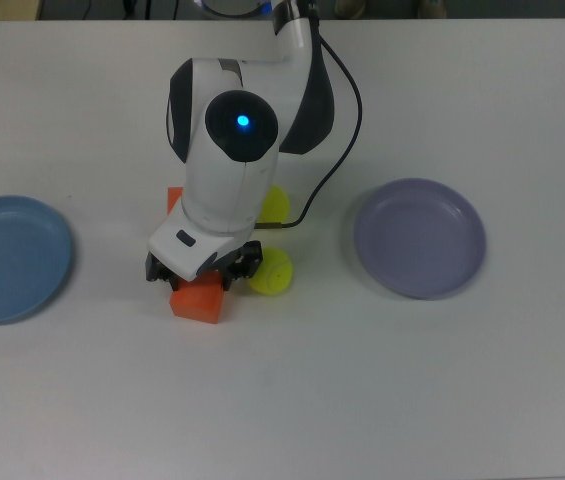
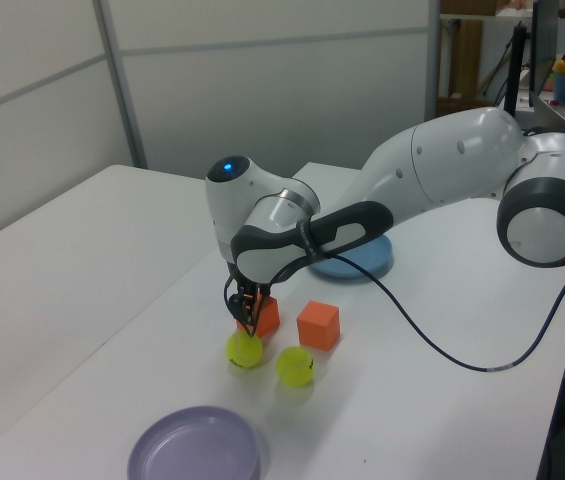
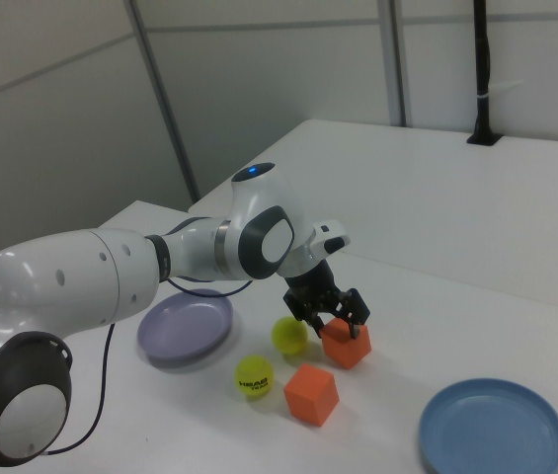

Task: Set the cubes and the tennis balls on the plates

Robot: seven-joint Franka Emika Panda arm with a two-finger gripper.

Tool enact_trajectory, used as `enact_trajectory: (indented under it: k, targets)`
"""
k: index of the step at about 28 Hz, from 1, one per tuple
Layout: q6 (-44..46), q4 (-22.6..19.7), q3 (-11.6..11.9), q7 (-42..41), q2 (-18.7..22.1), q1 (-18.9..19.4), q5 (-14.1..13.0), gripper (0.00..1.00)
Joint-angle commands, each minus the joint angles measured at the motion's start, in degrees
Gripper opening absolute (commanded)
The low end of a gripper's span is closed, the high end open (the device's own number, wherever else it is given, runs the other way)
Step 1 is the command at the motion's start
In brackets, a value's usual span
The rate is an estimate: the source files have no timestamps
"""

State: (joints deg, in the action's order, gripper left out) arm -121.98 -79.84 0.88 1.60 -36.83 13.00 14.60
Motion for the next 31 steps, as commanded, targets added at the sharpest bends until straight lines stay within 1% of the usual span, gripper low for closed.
enact_trajectory:
  k: [1, 3, 7, 10, 14, 15, 16, 17, 18, 19, 23, 25, 28, 31]
  targets:
    - [-1.16, -1.46, 0.0, 1.48, -0.44, 0.36, 2.62, 0.0]
    - [-1.16, -1.46, 0.0, 1.48, -0.44, 0.27, 3.16, 0.0]
    - [-1.07, -0.85, 0.09, 1.3, 0.0, -0.08, 2.54, 0.0]
    - [-1.07, -0.67, 0.18, 1.13, 0.26, -0.26, 2.63, 0.0]
    - [-1.07, -0.67, 0.18, 1.13, 0.7, -1.49, 2.63, 0.0]
    - [-1.07, -0.67, 0.18, 1.47, 0.79, -1.49, 2.63, 0.06]
    - [-1.07, -0.67, 0.18, 1.56, 0.88, -1.49, 2.63, 0.25]
    - [-1.07, -0.67, 0.18, 1.57, 1.14, -1.49, 2.63, 0.58]
    - [-1.07, -0.67, 0.18, 2.0, 1.49, -1.49, 2.89, 0.99]
    - [-0.98, -0.67, 0.26, 2.44, 2.02, -1.49, 2.98, 1.0]
    - [-0.81, -0.67, 0.44, 2.88, 4.91, -1.4, 2.89, 1.0]
    - [-0.72, -0.67, 0.61, 2.88, 5.71, -1.4, 2.98, 1.0]
    - [-0.8, -0.67, 0.7, 2.8, 5.98, -1.49, 3.15, 1.0]
    - [-0.98, -0.76, 0.7, 2.8, 5.45, -2.02, 4.91, 1.0]
